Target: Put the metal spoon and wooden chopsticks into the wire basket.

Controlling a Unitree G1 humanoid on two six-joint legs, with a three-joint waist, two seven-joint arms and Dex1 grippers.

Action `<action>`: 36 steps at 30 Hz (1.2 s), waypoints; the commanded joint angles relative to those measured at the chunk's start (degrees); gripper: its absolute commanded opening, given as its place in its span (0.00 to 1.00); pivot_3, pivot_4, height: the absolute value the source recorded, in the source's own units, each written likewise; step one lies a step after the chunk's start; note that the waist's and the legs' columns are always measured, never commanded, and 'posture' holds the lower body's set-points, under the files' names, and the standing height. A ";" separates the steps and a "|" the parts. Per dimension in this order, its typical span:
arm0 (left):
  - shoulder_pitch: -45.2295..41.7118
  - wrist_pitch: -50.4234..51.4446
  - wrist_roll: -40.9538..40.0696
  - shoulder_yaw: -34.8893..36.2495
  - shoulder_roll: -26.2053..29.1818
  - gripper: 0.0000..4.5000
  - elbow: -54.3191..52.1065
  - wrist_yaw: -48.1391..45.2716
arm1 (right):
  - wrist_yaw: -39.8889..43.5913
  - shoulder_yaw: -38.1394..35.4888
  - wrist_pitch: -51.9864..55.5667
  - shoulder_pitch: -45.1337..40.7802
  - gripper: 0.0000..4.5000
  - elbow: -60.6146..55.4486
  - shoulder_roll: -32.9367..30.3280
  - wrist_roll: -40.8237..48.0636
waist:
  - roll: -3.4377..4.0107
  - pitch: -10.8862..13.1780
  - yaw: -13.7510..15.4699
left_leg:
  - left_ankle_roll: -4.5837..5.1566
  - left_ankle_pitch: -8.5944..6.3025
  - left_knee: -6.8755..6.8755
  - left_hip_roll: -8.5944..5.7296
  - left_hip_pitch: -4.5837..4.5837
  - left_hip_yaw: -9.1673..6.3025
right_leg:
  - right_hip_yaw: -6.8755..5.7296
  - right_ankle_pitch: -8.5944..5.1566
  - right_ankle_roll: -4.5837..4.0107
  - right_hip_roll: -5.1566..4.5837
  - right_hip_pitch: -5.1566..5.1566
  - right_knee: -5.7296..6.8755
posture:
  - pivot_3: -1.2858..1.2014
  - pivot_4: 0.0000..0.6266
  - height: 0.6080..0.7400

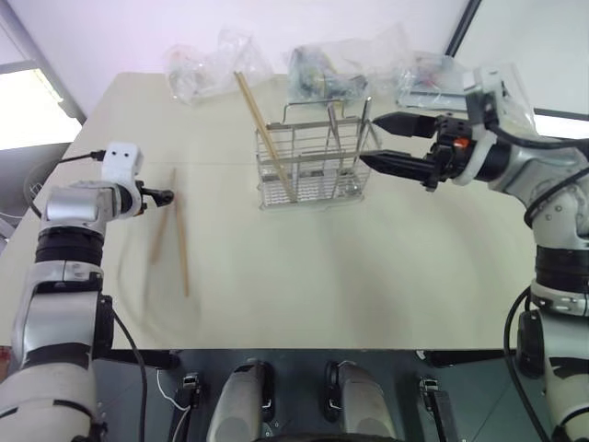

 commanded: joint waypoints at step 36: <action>-11.51 -27.04 -13.46 24.94 -6.60 0.01 -13.68 11.88 | -2.67 -3.36 -0.31 1.83 1.00 -0.31 -2.86 0.23 | -0.47 0.18 0.41 | -0.01 0.00 0.11 -0.04 -0.14 -0.11 | -0.05 0.03 0.03 -0.17 -0.09 0.16 | 0.52 0.24 0.73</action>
